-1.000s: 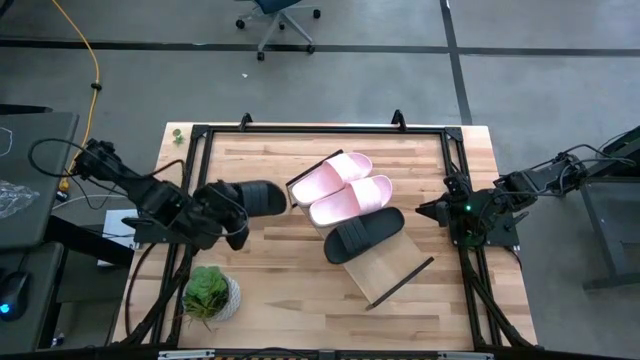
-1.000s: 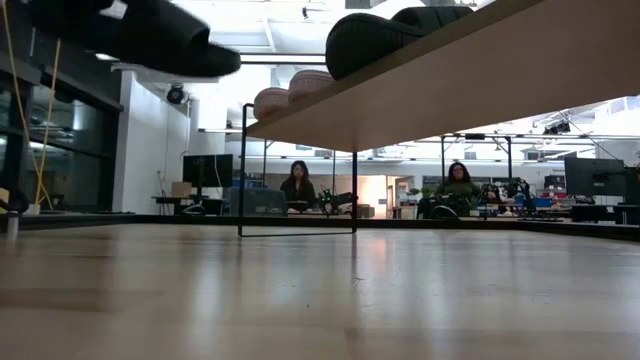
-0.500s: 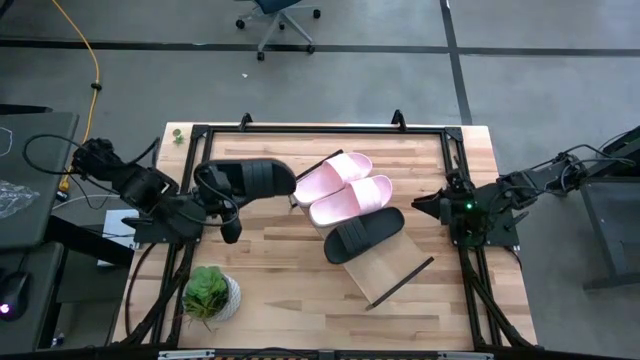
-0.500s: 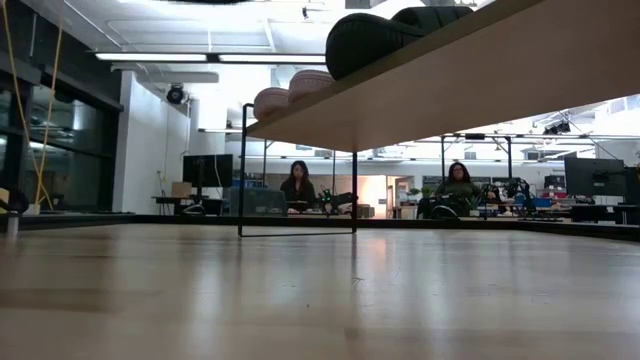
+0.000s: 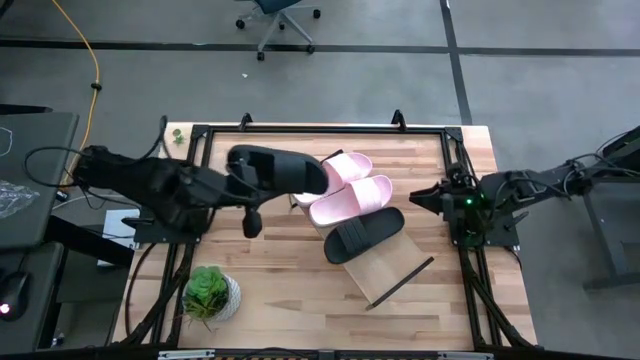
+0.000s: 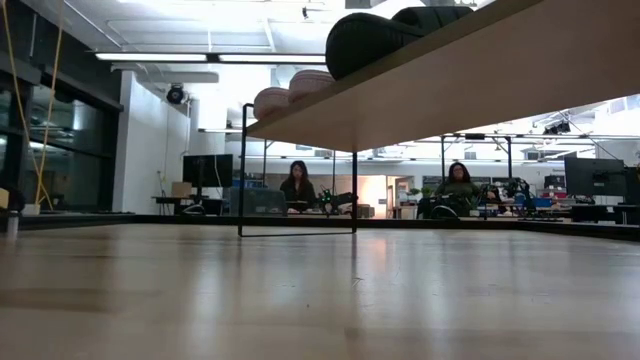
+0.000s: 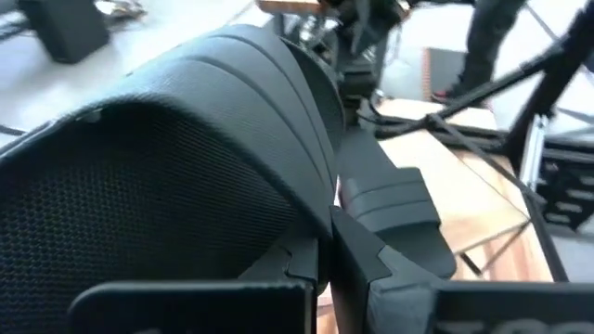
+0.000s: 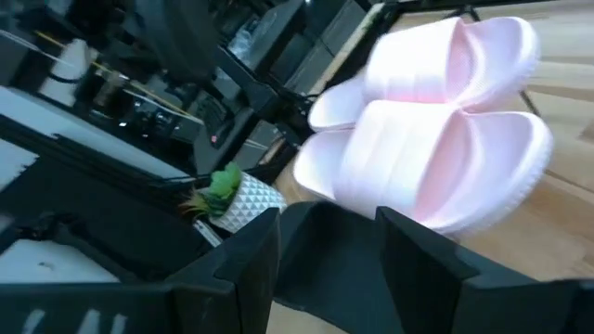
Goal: Pick and place slides into the shelf
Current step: Put the black slide on the shelf
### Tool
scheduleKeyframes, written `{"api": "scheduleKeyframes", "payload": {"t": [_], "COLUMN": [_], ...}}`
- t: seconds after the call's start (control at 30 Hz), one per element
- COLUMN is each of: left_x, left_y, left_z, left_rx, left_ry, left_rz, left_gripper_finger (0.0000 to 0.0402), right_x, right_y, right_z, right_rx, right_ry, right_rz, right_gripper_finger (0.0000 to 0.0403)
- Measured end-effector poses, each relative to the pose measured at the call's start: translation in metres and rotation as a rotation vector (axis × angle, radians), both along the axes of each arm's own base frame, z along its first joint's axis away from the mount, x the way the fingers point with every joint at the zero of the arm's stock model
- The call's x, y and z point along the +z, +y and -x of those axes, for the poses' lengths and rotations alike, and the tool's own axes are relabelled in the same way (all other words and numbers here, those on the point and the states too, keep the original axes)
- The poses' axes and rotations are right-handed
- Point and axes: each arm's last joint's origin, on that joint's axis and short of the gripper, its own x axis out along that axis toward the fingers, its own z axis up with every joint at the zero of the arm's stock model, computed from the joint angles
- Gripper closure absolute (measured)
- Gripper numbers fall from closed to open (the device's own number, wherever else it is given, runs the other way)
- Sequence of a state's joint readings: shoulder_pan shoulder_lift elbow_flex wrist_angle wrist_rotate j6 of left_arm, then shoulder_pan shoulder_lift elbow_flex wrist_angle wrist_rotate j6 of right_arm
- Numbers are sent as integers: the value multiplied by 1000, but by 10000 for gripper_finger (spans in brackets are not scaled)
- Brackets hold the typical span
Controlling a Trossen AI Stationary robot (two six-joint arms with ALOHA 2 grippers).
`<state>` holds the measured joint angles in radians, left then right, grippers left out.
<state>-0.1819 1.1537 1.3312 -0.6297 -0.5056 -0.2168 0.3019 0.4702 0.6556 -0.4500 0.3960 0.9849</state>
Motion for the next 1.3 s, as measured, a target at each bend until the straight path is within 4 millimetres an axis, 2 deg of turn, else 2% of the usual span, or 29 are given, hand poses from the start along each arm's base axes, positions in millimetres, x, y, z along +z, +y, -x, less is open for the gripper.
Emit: {"api": "scheduleKeyframes", "payload": {"t": [0.3, 0.47, 0.73, 0.83, 1.1, 1.3], "left_x": [-4, 14, 48, 54, 40, 37], "left_y": [10, 9, 5, 3, 7, 17], "left_z": [-32, -45, -70, -82, -109, -117], "left_rx": [-113, -163, -286, -353, -467, -369], "left_ry": [-26, -20, 79, 131, 288, 269], "left_rz": [2, -53, -177, -206, -189, -158], "left_gripper_finger": [401, 401, 401, 401, 401, 401], "right_x": [5, 5, 6, 6, 10, 17], "right_y": [-4, -5, -9, -10, -13, -10], "right_z": [-2, -3, -4, -4, -8, -17], "right_rx": [12, 15, 22, 31, 58, 148], "right_ry": [-47, -46, -51, -51, -91, -85], "right_rz": [-5, -10, 4, 8, 16, 54], "right_gripper_finger": [234, 234, 234, 234, 234, 234]}}
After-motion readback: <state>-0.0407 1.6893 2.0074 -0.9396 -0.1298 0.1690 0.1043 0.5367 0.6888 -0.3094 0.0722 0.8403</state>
